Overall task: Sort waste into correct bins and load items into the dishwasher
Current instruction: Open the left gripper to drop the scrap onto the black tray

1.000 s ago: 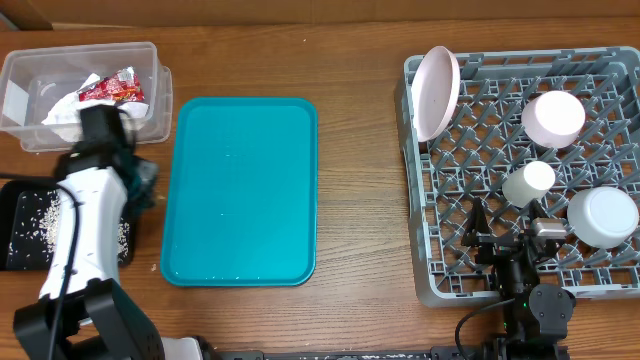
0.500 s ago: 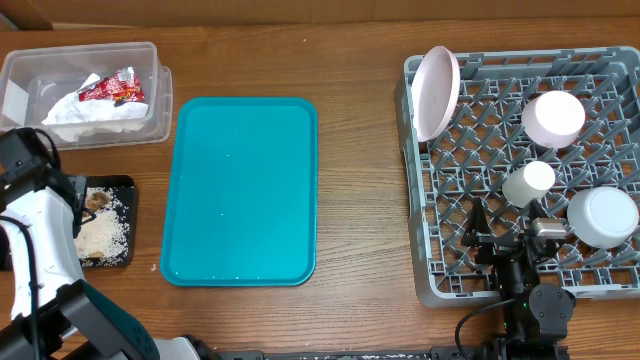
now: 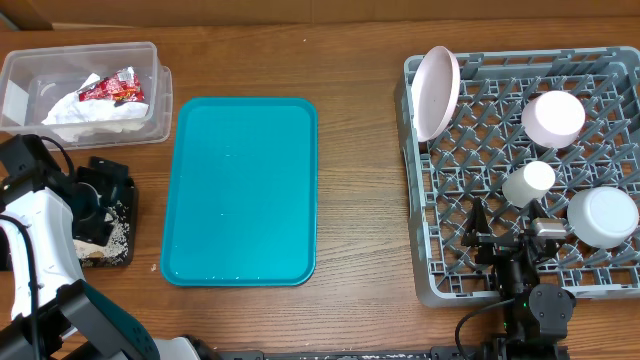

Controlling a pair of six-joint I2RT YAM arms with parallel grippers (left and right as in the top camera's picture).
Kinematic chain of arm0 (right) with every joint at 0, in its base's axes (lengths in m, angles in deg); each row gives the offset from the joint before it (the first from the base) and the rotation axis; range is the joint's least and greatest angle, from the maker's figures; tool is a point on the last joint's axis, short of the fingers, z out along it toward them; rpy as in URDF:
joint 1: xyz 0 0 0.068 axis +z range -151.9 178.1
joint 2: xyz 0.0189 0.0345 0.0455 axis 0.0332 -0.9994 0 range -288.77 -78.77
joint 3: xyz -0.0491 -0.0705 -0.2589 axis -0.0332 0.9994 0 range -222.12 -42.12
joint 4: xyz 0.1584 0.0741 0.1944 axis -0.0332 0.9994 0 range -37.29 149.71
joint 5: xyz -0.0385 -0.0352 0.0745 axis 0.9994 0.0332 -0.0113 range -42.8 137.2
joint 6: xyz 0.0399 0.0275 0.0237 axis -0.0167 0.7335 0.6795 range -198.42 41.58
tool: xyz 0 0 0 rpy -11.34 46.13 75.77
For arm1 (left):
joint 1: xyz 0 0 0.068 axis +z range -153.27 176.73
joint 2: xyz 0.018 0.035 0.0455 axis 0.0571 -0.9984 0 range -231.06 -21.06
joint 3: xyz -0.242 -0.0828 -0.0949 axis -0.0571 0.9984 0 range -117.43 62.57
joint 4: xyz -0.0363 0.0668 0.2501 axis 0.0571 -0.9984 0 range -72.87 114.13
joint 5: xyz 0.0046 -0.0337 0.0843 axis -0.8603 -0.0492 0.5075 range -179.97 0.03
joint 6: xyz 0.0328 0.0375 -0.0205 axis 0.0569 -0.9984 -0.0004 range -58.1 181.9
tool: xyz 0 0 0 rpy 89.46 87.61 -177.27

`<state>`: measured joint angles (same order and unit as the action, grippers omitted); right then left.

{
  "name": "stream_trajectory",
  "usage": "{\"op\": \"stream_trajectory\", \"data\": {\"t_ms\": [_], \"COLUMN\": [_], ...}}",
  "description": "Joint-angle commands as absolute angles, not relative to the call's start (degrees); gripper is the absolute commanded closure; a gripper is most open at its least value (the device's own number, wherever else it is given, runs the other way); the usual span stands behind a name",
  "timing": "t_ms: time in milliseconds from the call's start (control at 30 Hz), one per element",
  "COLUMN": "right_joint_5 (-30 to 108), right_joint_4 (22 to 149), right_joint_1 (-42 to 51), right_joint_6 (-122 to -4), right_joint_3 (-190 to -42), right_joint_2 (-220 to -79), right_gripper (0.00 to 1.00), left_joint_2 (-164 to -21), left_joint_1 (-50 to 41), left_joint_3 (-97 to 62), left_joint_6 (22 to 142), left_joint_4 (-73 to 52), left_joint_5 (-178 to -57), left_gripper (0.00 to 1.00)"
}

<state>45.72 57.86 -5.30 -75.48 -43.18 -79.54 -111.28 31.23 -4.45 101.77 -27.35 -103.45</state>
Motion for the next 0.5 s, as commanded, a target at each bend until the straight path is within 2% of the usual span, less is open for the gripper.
{"op": "stream_trajectory", "data": {"t_ms": [0,267,467], "right_joint_5": [45.7,45.7,45.6], "right_joint_4": [57.5,57.5,57.5], "right_joint_1": [-5.6,-5.6,-5.6], "right_joint_6": [-76.5,-76.5,-76.5], "right_joint_3": [-42.6,-42.6,-42.6], "right_joint_2": [-78.9,-78.9,-78.9], "right_gripper": [0.0,0.0,0.0], "left_joint_2": [-107.4,-91.0,-77.8], "left_joint_1": [31.2,31.2,31.2], "left_joint_3": [-5.4,-1.5,7.0], "left_joint_6": [93.1,85.6,86.5], "left_joint_4": [-31.0,-41.7,-49.5], "left_joint_5": [-117.6,-118.2,-116.3], "left_gripper": [0.0,0.0,0.0]}}
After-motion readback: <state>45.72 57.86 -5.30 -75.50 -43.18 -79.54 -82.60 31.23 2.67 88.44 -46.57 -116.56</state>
